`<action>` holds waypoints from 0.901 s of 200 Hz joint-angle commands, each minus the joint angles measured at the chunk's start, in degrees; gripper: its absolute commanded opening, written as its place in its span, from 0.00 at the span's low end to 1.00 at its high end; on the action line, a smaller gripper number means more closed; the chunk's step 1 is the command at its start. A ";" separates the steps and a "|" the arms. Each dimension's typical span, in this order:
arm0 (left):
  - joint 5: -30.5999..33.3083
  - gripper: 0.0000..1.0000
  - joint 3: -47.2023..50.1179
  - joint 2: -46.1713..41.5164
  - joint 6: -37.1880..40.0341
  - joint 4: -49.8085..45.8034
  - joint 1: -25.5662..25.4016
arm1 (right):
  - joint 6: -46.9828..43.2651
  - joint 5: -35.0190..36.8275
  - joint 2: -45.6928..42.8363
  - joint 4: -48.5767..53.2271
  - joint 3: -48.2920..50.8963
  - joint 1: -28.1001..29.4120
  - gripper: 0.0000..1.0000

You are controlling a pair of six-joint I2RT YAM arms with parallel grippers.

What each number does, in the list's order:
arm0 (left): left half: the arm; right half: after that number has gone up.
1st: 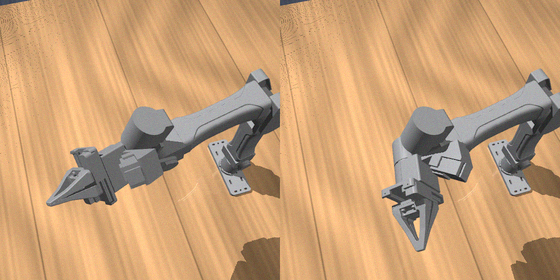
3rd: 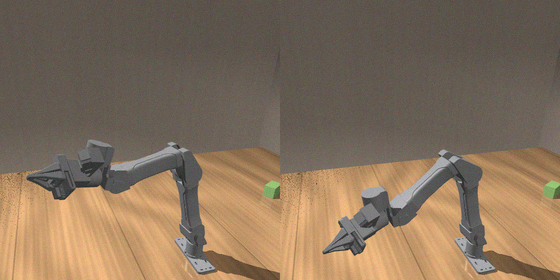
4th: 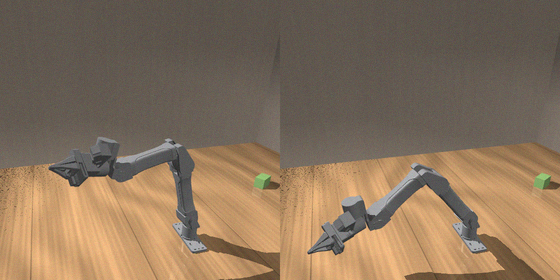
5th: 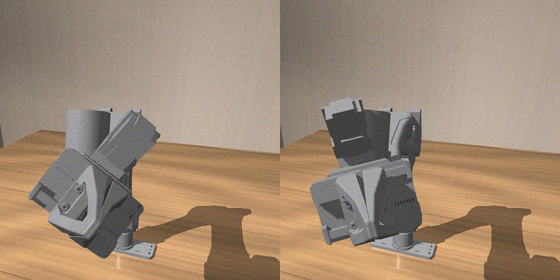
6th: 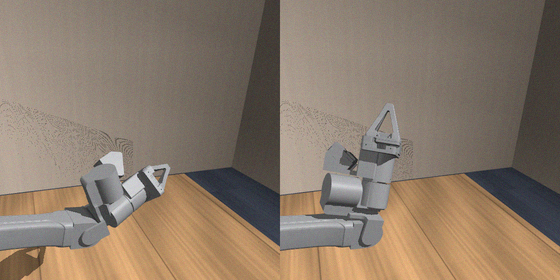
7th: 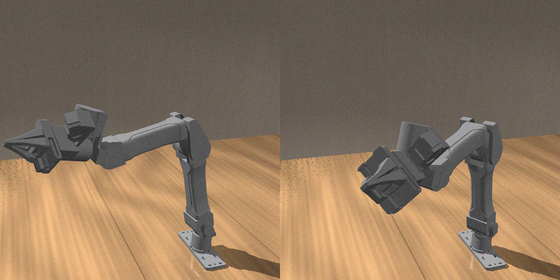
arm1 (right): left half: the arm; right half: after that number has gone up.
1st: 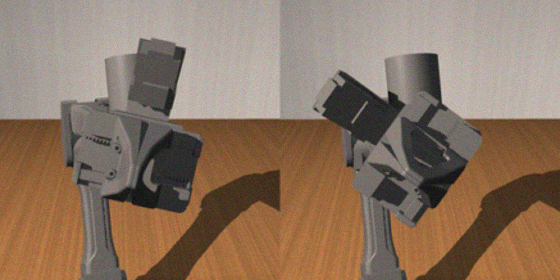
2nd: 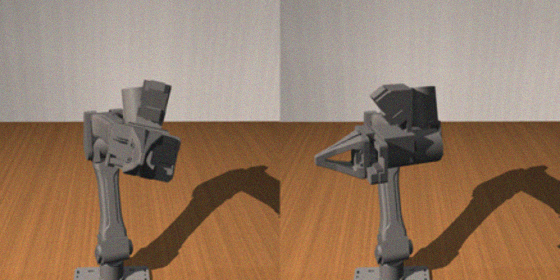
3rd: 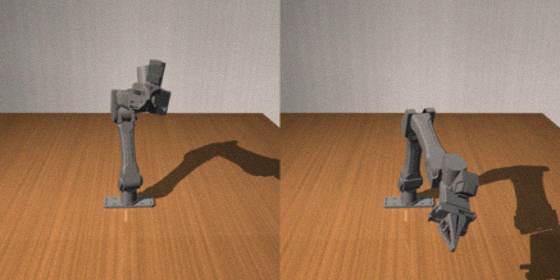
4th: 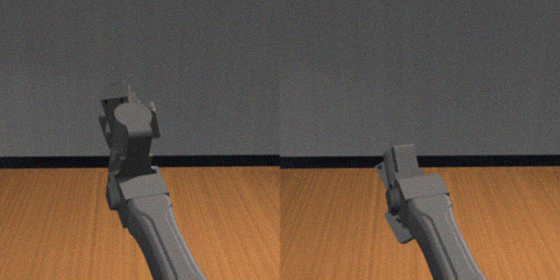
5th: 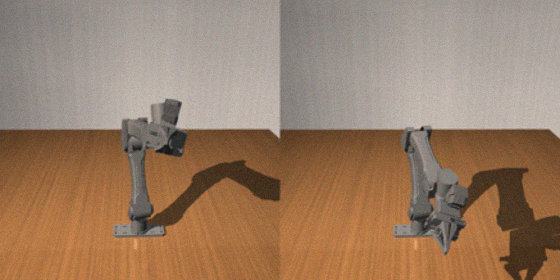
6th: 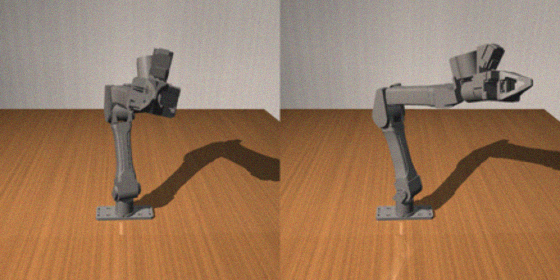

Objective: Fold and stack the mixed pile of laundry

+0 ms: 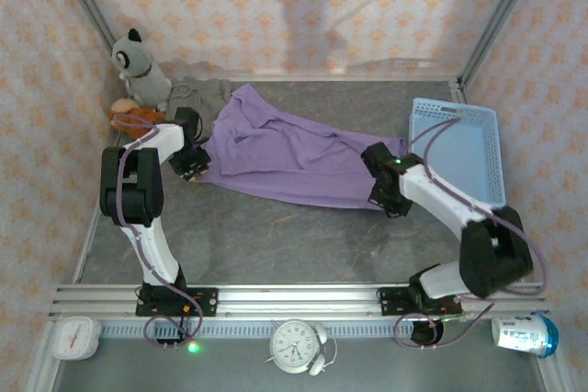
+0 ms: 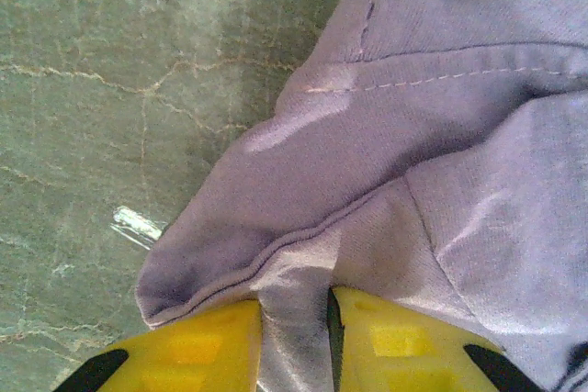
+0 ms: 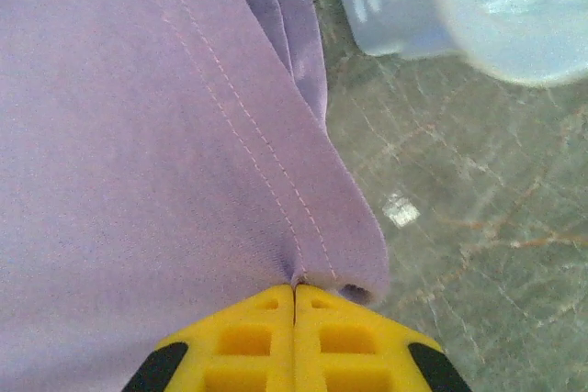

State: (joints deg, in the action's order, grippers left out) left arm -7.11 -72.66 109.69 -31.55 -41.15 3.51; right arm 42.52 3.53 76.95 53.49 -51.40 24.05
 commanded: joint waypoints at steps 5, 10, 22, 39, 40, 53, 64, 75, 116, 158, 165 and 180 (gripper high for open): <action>0.17 0.26 -0.57 1.73 0.61 -1.83 0.89 | 5.17 -2.77 -7.82 6.14 7.62 0.73 0.00; 0.01 0.26 -0.63 1.70 0.61 -1.83 0.89 | 5.74 -3.99 -8.69 5.11 9.38 0.77 0.00; -0.30 0.26 -1.00 1.85 0.62 -1.83 0.89 | 6.87 -6.88 -8.82 2.07 13.38 0.81 0.00; -0.28 0.26 -1.56 2.05 0.61 -2.19 0.89 | 7.14 -7.60 -7.54 0.81 14.50 0.82 0.19; -0.32 0.26 -1.58 2.08 0.61 -2.19 0.89 | 7.14 -7.37 -7.44 1.04 14.31 0.82 0.20; -0.36 0.27 -1.94 1.97 0.61 -2.45 0.89 | 6.47 -4.47 -6.74 3.40 11.85 0.83 0.35; -0.36 0.28 -2.17 1.85 0.62 -2.69 0.89 | 5.92 -2.32 -6.97 4.82 9.63 0.82 0.47; -0.37 0.29 -2.39 1.81 0.61 -2.79 0.89 | 5.41 -1.05 -6.99 5.12 8.14 0.74 0.50; -0.75 0.30 -2.41 1.75 0.62 -2.71 0.89 | 3.22 -4.28 -2.90 -2.56 8.12 0.72 0.43; -0.85 0.30 -1.89 1.67 0.61 -2.54 0.89 | 2.09 -6.26 2.78 -6.94 9.32 0.99 0.33; -0.91 0.30 -1.79 1.58 0.61 -2.45 0.90 | 1.92 -6.20 3.25 -6.87 9.31 0.91 0.31; -0.98 0.30 -1.54 1.49 0.61 -2.28 0.89 | 1.67 -5.40 3.34 -5.54 8.97 0.91 0.21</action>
State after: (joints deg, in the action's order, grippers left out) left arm -7.79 -74.11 110.54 -31.40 -42.09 3.90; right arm 45.06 -3.25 79.92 47.44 -42.96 24.71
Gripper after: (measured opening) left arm 0.298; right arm 0.269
